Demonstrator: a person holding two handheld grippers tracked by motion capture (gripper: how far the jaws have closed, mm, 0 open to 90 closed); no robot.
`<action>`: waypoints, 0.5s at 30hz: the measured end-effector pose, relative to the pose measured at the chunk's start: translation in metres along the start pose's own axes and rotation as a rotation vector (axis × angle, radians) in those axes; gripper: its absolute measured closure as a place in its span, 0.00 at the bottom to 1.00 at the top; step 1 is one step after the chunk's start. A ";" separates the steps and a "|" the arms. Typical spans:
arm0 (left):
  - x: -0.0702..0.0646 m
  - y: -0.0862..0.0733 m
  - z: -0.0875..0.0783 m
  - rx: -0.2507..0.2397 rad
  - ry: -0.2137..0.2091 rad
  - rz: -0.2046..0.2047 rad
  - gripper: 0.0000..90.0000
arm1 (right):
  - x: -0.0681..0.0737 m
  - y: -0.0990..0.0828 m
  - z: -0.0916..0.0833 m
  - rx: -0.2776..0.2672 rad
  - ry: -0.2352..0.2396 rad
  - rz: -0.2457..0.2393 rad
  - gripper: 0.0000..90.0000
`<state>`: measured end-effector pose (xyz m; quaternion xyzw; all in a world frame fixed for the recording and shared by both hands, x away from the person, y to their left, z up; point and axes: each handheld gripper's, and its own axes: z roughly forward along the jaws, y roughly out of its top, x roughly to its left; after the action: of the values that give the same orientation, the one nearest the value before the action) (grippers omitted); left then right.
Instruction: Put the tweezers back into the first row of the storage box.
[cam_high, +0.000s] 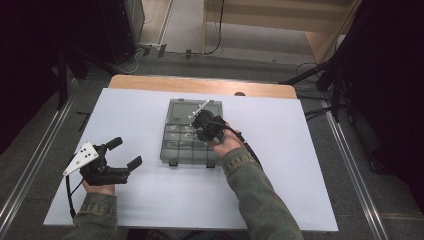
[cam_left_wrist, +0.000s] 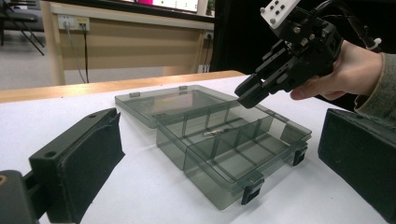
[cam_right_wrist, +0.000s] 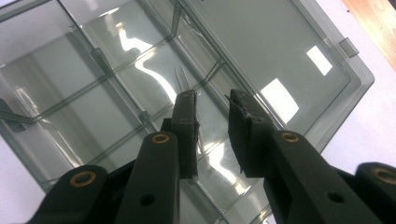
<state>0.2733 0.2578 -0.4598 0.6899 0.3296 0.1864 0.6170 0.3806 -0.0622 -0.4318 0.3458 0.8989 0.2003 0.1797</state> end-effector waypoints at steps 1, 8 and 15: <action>0.000 0.000 0.000 0.000 0.000 0.001 0.00 | 0.000 0.000 0.000 -0.003 -0.001 -0.007 0.78; 0.000 0.000 0.000 -0.001 0.001 0.001 0.00 | 0.004 0.000 -0.004 -0.011 -0.025 -0.001 0.52; 0.000 0.000 0.000 0.000 0.000 0.001 0.00 | 0.009 -0.001 -0.006 0.015 -0.046 0.003 0.17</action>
<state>0.2734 0.2574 -0.4599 0.6899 0.3291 0.1867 0.6171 0.3707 -0.0577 -0.4284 0.3527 0.8956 0.1860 0.1974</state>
